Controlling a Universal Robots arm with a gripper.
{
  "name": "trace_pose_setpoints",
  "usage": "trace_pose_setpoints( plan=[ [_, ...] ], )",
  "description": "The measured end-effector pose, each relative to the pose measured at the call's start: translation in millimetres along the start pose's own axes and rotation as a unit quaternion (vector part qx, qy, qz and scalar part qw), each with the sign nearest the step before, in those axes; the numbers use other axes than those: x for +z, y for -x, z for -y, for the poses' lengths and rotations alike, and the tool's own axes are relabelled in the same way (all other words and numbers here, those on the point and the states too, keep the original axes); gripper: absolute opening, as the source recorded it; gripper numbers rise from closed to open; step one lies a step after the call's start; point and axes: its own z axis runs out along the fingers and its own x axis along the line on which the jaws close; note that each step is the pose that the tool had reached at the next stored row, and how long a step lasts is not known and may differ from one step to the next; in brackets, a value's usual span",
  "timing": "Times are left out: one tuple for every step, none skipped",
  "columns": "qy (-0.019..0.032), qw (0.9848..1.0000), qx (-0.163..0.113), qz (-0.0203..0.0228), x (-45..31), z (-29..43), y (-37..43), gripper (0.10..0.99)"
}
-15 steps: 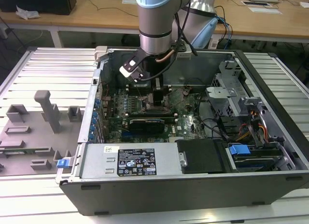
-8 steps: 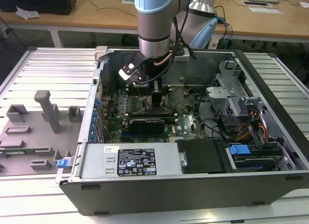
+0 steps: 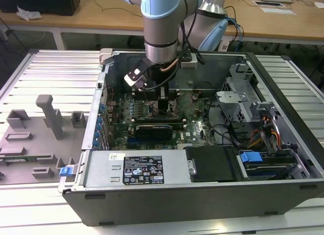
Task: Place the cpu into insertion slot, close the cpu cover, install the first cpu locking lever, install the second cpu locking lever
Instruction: 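Place the cpu into insertion slot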
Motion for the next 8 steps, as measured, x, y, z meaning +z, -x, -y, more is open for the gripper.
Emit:
trace_pose_setpoints(
  plan=[
    [0.0000,1.0000,0.001,0.0001,1.0,0.1,0.0,0.541],
    [0.0000,1.0000,0.003,0.0003,2.2,0.2,0.0,0.541],
    [-0.0001,1.0000,0.004,0.0008,2.5,0.3,0.0,0.541],
    [0.0000,1.0000,0.004,0.0012,2.6,0.3,0.0,0.541],
    [0.0001,1.0000,0.005,0.0021,2.7,0.3,-0.1,0.541],
    [0.0002,1.0000,0.004,0.0040,2.7,0.3,-0.1,0.541],
    [0.0002,1.0000,0.004,0.0048,2.6,0.3,0.0,0.541],
    [0.0002,1.0000,0.004,0.0052,2.6,0.3,0.0,0.541]
  ],
)
